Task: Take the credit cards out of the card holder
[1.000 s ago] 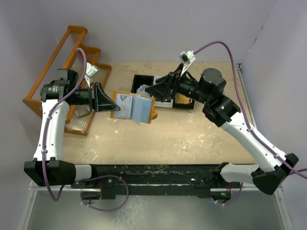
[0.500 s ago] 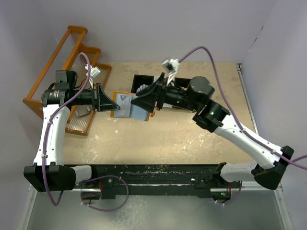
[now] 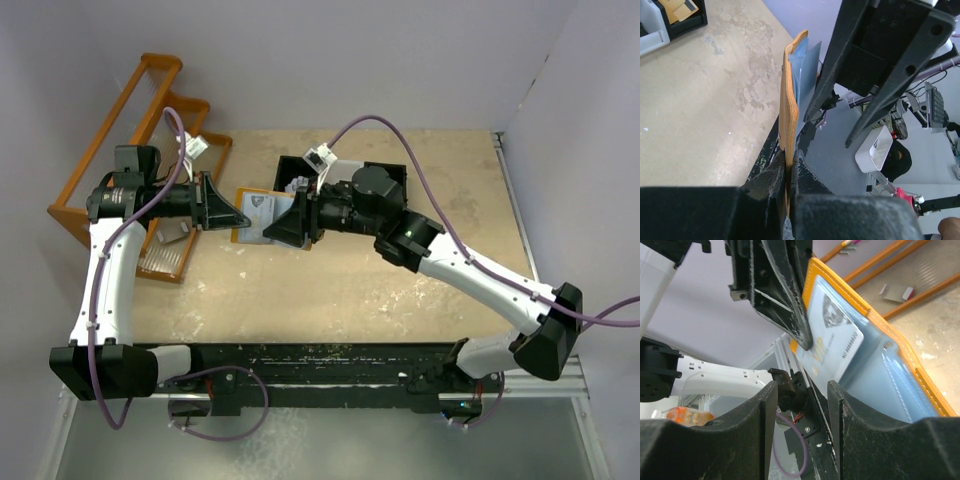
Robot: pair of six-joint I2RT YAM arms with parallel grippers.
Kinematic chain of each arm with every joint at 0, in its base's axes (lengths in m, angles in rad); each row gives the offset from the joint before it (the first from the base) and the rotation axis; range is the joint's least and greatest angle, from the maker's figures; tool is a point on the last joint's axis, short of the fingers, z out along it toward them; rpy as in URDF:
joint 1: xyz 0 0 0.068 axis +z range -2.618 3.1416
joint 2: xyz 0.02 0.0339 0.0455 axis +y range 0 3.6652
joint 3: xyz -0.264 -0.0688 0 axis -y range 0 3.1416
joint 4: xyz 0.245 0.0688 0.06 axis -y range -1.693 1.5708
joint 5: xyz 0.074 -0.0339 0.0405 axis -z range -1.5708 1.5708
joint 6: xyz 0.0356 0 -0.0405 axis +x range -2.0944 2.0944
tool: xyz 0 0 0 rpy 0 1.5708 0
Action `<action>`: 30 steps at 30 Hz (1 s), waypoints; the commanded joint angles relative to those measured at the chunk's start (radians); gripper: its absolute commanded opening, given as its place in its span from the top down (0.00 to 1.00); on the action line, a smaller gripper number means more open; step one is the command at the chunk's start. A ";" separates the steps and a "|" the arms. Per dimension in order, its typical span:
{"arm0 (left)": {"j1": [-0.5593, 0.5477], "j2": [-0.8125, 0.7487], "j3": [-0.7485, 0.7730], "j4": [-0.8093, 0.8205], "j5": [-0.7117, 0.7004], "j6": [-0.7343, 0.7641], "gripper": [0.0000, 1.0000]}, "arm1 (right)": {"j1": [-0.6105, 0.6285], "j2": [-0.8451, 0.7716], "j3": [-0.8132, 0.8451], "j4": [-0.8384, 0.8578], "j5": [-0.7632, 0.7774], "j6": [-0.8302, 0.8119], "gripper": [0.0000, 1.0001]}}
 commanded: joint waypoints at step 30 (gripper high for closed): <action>-0.004 -0.032 0.032 0.037 0.249 -0.059 0.95 | -0.157 0.020 -0.182 0.555 -0.383 0.369 0.98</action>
